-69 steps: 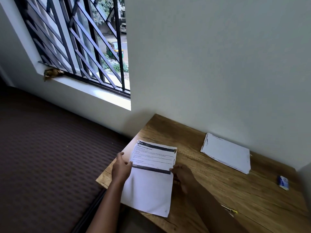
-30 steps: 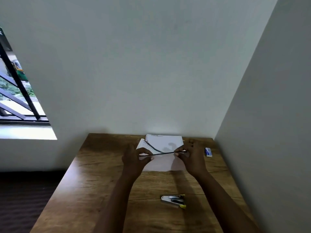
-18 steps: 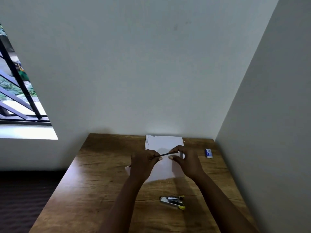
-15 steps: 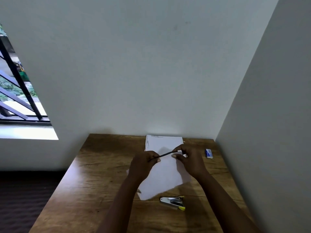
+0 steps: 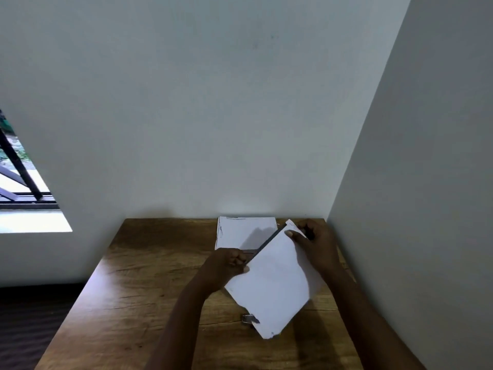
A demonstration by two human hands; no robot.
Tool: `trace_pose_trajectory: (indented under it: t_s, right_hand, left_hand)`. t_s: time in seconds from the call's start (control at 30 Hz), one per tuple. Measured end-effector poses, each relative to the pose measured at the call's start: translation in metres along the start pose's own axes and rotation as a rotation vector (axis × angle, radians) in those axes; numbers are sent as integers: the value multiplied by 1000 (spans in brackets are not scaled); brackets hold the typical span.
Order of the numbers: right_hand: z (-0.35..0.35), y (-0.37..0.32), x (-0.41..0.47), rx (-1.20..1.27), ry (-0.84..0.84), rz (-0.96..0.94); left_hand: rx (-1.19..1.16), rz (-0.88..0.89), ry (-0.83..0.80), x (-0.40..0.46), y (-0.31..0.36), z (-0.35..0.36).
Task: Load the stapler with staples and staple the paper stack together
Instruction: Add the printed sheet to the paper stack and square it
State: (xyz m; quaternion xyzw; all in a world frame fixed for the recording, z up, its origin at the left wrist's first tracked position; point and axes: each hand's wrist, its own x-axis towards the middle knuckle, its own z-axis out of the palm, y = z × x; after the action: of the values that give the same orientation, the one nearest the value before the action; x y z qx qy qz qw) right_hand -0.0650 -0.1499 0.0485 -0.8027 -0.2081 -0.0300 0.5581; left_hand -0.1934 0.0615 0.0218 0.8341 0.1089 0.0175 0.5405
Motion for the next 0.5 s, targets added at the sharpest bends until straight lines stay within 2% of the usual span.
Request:
trace_pose_trajectory:
  t_s: [0.13,0.3,0.43,0.5]
  right_hand:
    - [-19,6,-5,62,-85,169]
    - [-20,9,-17,390,-94,327]
    - [-13,21,-20,779,-192,449]
    - [-7,21,-22,869,-258,521]
  left_hand:
    - [-209,7,63,-2,-2,1]
    - [-295,52,92,0,-3,9]
    - [-373,83,249,0,0,13]
    - [-408,92,298,1,3,17]
